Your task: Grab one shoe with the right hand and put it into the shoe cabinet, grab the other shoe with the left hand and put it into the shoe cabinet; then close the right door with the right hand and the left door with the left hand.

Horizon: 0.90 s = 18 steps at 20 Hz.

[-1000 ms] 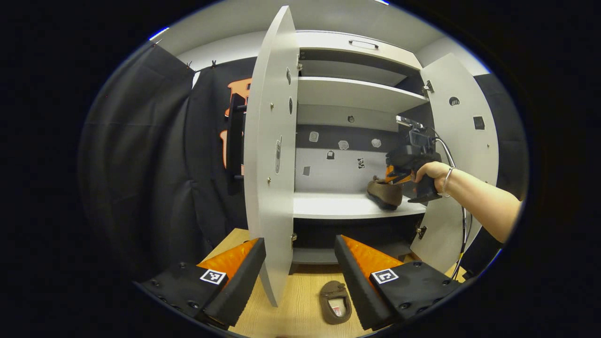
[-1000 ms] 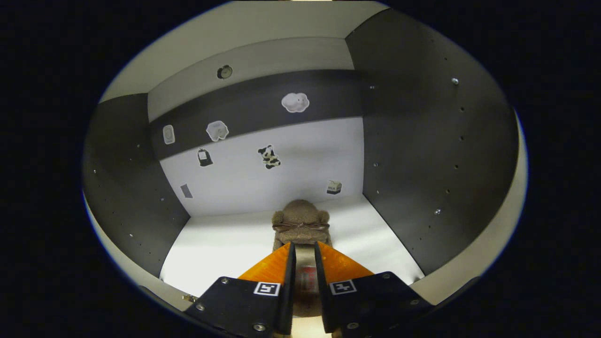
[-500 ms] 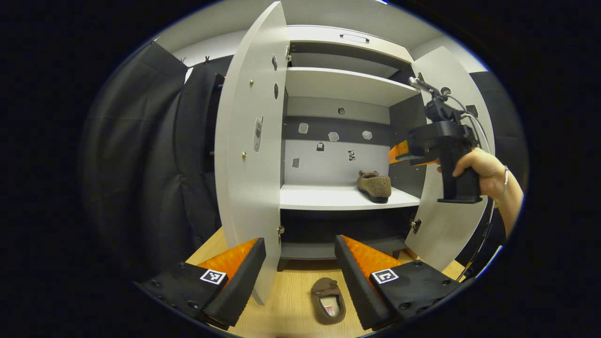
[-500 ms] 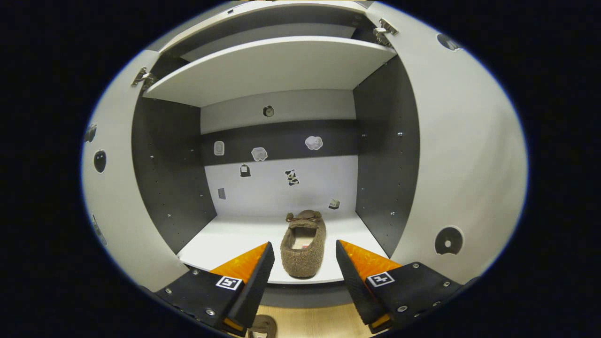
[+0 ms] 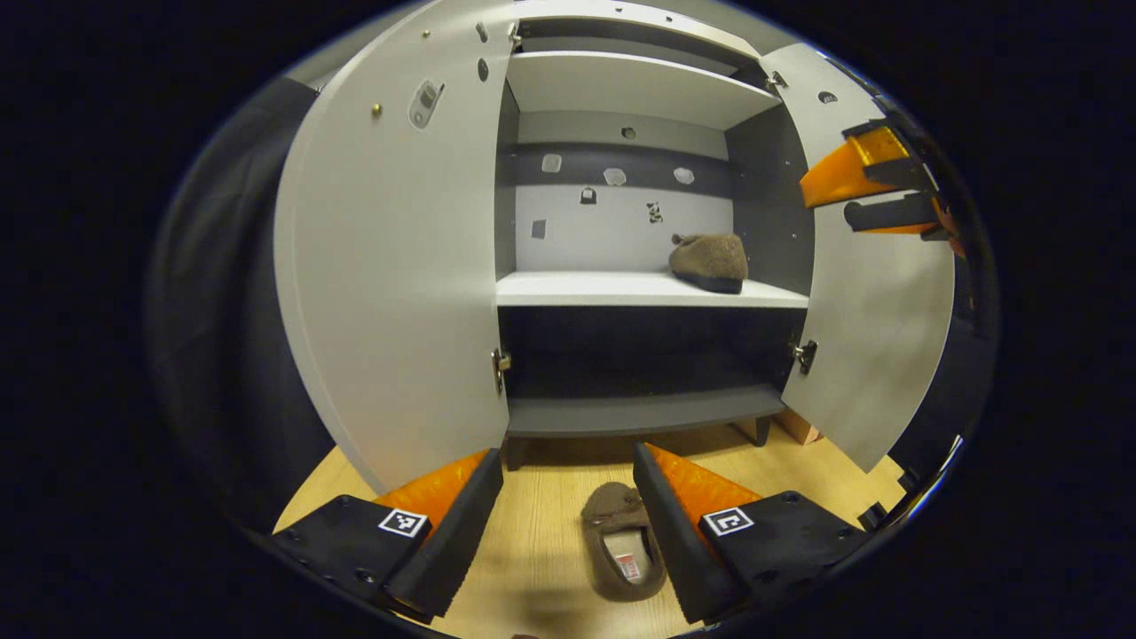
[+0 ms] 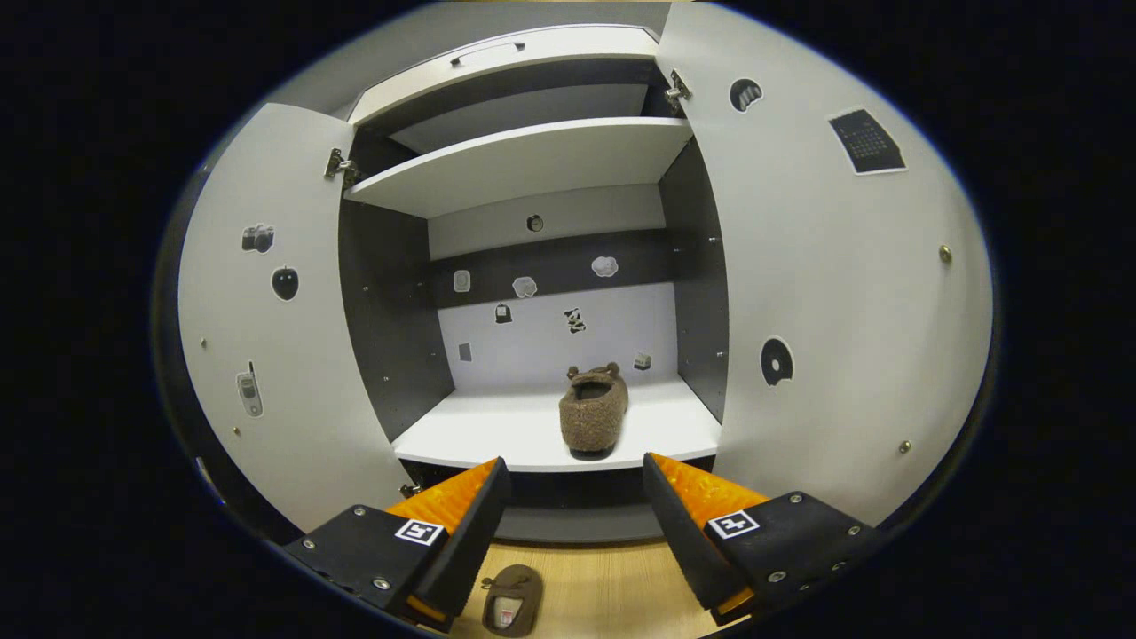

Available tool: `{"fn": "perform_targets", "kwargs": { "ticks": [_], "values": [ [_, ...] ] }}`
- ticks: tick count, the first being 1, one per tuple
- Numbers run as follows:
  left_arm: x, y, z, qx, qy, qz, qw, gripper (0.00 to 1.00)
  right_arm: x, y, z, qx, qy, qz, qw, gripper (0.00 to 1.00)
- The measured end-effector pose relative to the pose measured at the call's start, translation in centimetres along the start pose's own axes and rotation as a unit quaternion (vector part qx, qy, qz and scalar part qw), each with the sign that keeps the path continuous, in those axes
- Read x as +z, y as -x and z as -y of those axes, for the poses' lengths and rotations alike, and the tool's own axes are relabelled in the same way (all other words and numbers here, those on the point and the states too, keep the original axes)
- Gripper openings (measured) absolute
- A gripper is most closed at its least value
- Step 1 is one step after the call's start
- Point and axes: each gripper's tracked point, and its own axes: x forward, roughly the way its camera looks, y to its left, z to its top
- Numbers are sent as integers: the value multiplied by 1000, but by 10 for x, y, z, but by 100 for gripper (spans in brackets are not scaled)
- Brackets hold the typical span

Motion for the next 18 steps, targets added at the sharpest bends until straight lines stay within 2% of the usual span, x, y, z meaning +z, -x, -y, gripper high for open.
{"fn": "perform_targets", "kwargs": {
  "ticks": [4, 9, 14, 18],
  "values": [
    [-72, -24, 7, -4, 3, -72, 997, 97, -13, 28, 14, -9, 33, 3, 999, 93],
    [-145, -40, 11, -1, -14, -160, 987, 99, -14, 51, 29, -17, 37, 6, 999, 92],
    [-169, -39, 14, -10, 19, -234, 972, 98, -21, 65, 45, -31, 32, -3, 999, 93],
    [-171, -35, 17, -14, 27, -263, 964, 98, -28, 68, 53, -38, 10, -12, 999, 92]
  ]
}}
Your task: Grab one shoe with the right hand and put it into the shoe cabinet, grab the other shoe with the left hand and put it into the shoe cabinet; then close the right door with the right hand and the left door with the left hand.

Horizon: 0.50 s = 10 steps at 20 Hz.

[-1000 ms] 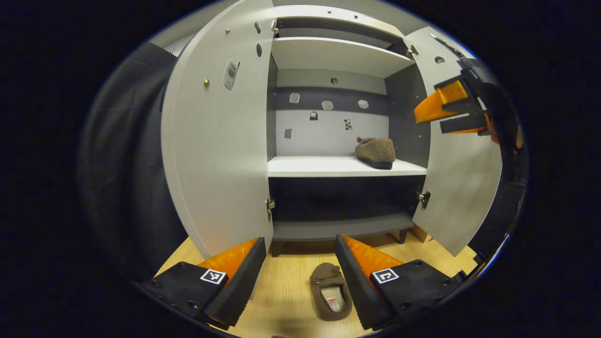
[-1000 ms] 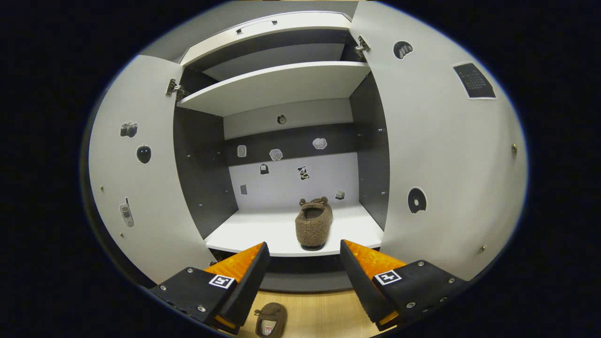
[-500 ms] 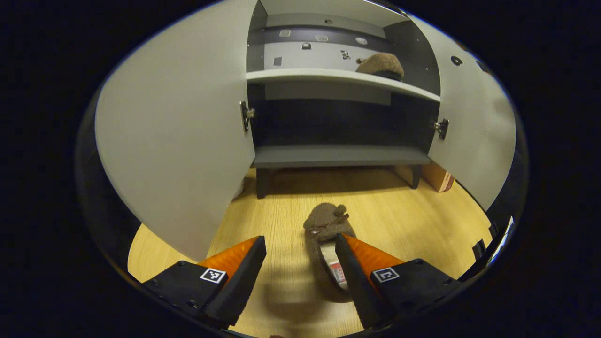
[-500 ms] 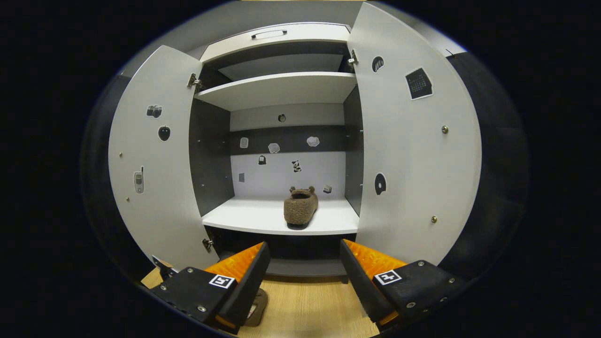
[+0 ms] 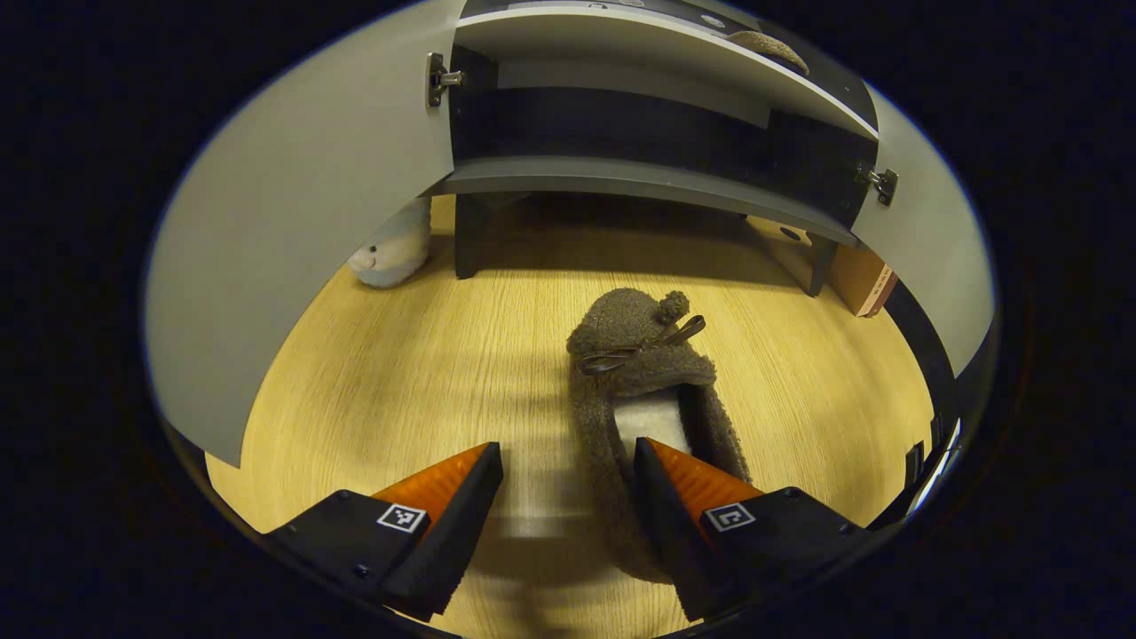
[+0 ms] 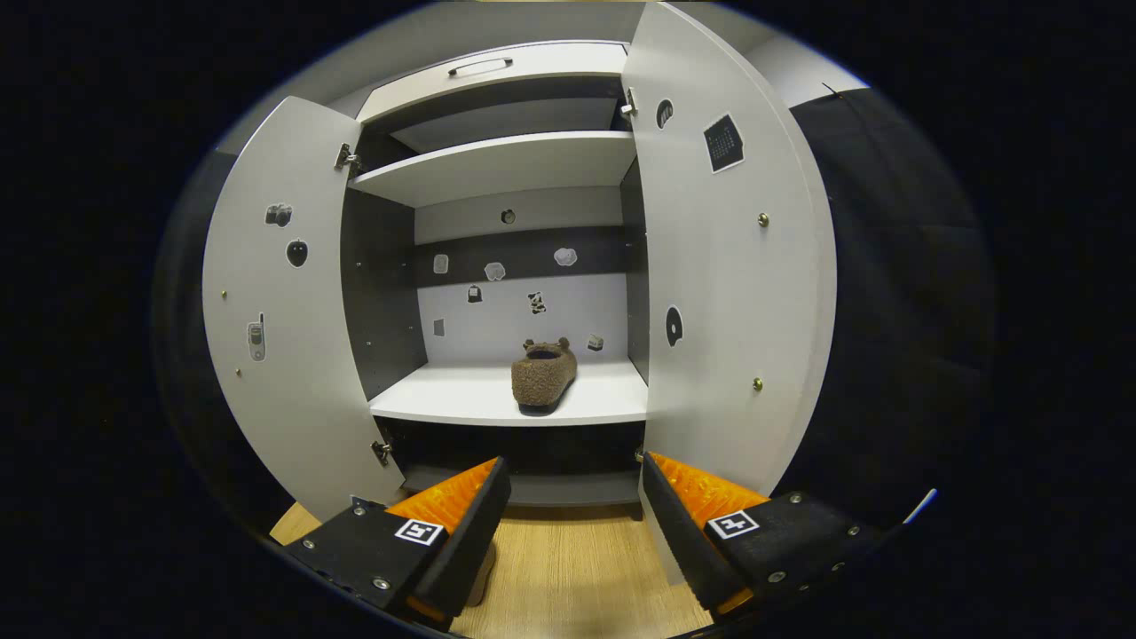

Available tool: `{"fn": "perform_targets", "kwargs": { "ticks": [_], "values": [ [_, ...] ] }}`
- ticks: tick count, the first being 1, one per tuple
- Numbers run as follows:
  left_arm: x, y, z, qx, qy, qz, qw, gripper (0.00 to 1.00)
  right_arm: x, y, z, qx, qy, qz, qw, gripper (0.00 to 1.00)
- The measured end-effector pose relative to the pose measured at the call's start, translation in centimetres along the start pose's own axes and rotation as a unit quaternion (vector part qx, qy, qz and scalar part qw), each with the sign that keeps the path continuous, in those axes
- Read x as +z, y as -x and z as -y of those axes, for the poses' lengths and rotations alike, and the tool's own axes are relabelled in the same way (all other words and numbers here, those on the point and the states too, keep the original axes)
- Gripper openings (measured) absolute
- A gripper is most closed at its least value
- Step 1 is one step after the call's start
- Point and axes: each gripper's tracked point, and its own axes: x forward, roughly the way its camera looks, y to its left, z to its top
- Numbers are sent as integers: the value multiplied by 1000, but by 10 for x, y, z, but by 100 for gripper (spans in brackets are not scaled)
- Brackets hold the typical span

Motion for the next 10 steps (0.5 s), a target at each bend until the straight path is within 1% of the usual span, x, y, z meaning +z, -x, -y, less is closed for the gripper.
{"fn": "perform_targets", "kwargs": {
  "ticks": [1, 3, 4, 5, 6, 7, 9, 10],
  "values": [
    [0, -1, 0, -10, 3, -3, 1000, 98, -1, 0, 2, -1, -3, -2, 1000, 93],
    [1, 0, 7, -26, 8, -12, 1000, 84, -3, 1, 3, -4, -6, -3, 1000, 93],
    [1, -2, 13, -38, 6, -15, 999, 75, -3, 1, 3, -4, -6, -3, 1000, 92],
    [0, -4, 22, -50, 4, -21, 999, 69, -2, 2, 2, -3, -6, -1, 1000, 92],
    [0, -6, 20, -40, -8, -31, 999, 44, -2, 1, 1, -3, -6, -1, 1000, 92],
    [0, -5, 19, -36, -23, -39, 998, 36, -2, 2, 0, -1, -7, 0, 1000, 92],
    [6, -7, 6, -2, -59, -43, 997, 36, -2, 2, -2, 2, -7, -1, 1000, 92],
    [10, -6, 6, -9, -63, -45, 997, 10, -2, 3, -2, 2, -7, -1, 1000, 92]
  ]
}}
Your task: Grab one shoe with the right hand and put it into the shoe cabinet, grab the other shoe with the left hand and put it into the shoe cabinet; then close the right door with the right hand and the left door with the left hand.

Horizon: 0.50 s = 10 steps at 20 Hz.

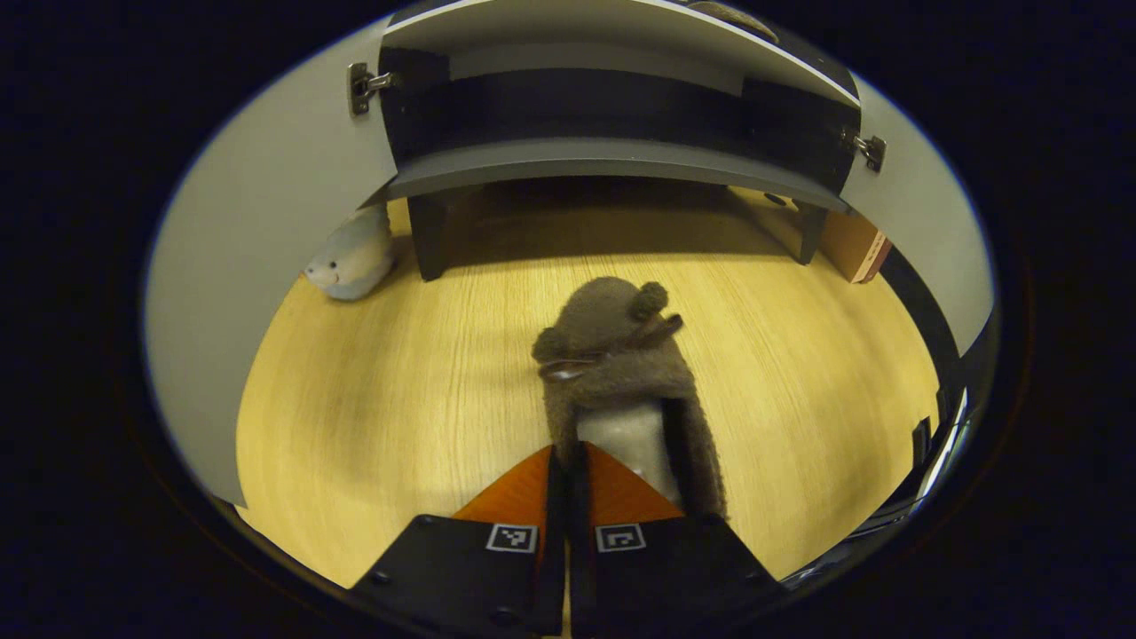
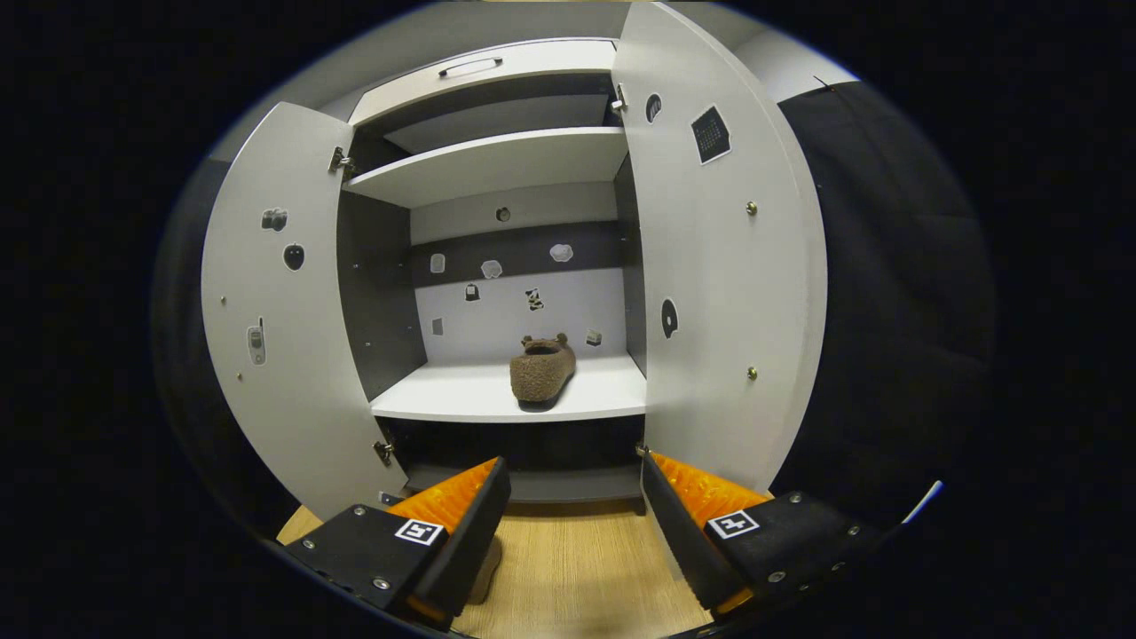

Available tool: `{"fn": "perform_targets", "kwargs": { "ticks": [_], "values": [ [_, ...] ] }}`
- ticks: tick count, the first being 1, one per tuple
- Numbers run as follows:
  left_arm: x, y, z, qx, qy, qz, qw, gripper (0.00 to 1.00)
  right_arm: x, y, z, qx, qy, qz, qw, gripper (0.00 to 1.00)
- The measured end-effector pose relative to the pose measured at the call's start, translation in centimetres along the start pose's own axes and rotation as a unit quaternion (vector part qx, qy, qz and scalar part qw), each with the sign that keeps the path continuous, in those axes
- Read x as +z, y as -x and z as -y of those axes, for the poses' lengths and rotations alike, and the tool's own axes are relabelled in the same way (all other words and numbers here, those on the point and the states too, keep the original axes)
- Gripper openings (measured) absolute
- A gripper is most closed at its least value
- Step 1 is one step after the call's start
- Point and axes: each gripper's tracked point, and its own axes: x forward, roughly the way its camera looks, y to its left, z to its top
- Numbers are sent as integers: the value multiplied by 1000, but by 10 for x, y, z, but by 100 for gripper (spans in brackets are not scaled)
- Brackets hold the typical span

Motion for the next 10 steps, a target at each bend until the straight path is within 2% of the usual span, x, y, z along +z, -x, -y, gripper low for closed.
{"fn": "perform_targets", "kwargs": {
  "ticks": [5, 10],
  "values": [
    [37, 30, 0, -28, 26, 14, 999, 10, 2, 6, -4, 7, -3, 5, 1000, 92],
    [89, 95, -3, -54, 64, 61, 995, 10, 6, 12, -13, 20, 0, 12, 1000, 92]
  ]
}}
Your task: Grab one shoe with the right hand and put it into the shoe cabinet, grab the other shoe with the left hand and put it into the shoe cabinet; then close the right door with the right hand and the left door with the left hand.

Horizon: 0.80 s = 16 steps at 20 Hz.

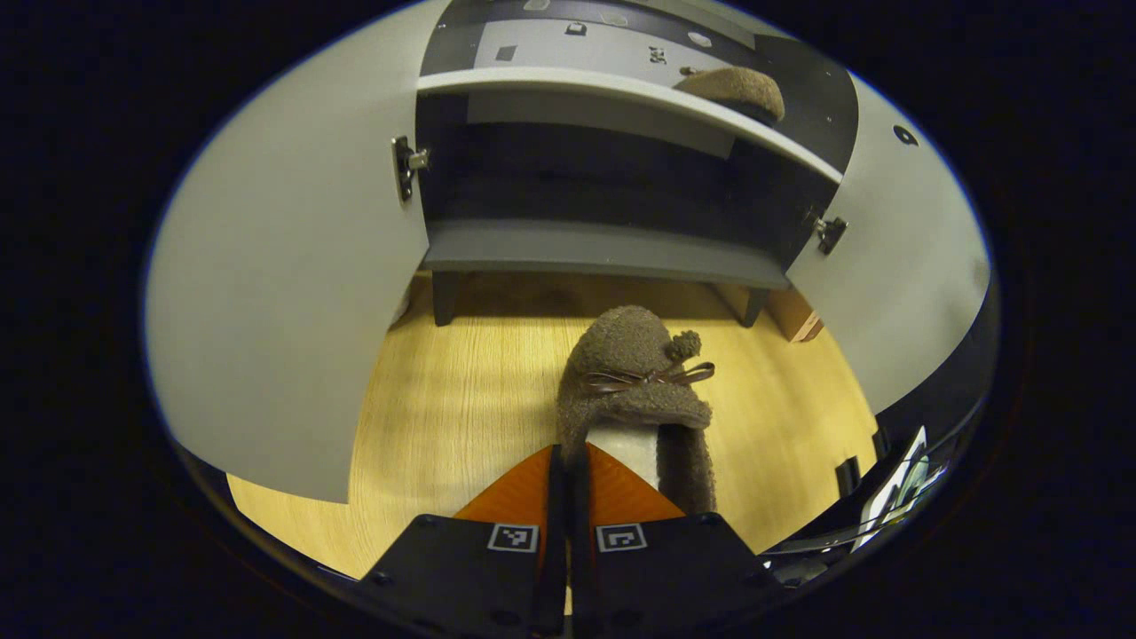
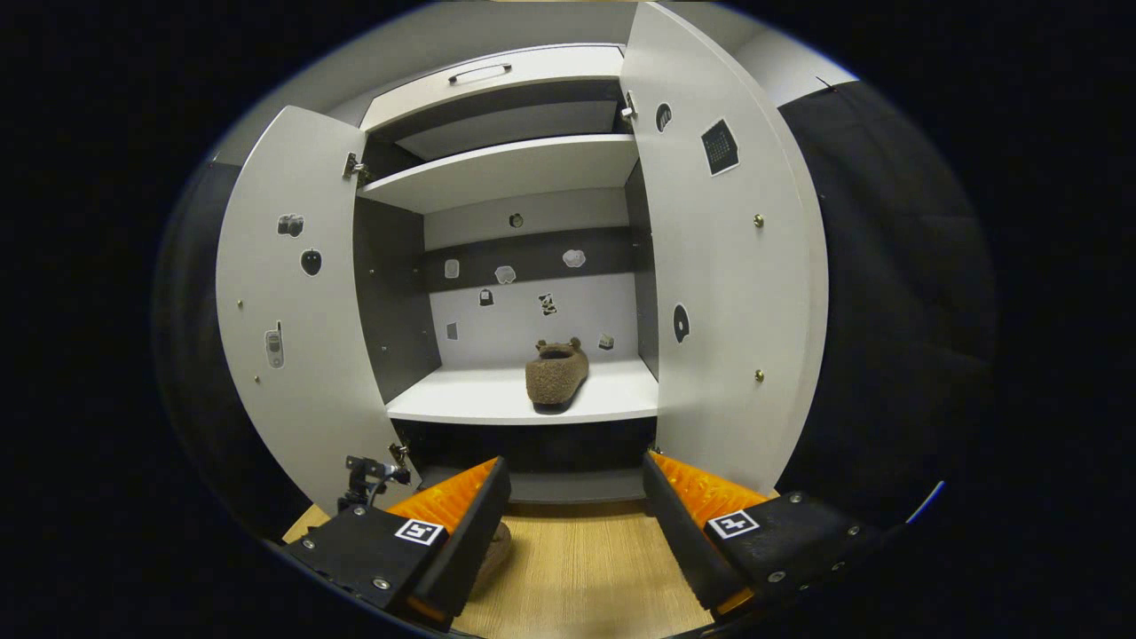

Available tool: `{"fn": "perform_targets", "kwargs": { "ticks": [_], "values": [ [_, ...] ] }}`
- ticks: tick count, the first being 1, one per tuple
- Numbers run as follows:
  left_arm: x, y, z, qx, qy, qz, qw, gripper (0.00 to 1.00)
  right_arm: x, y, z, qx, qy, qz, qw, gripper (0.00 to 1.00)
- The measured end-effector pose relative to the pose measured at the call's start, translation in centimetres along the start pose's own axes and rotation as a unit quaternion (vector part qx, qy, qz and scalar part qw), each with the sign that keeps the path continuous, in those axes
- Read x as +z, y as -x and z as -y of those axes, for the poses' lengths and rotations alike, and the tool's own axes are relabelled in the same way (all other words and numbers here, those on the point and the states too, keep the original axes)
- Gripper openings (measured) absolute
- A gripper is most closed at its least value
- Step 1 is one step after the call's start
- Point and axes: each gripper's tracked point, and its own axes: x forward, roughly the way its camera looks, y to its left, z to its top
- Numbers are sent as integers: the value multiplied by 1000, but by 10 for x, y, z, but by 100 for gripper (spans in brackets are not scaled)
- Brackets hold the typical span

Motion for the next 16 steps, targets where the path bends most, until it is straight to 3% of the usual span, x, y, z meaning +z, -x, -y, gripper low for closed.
{"fn": "perform_targets", "kwargs": {
  "ticks": [7, 16],
  "values": [
    [118, 79, 26, -14, -2, 109, 994, 10, 5, 11, -6, 8, -11, 5, 1000, 92],
    [263, 87, 43, -4, 10, 213, 977, 10, 36, 32, 5, 9, -26, 35, 999, 93]
  ]
}}
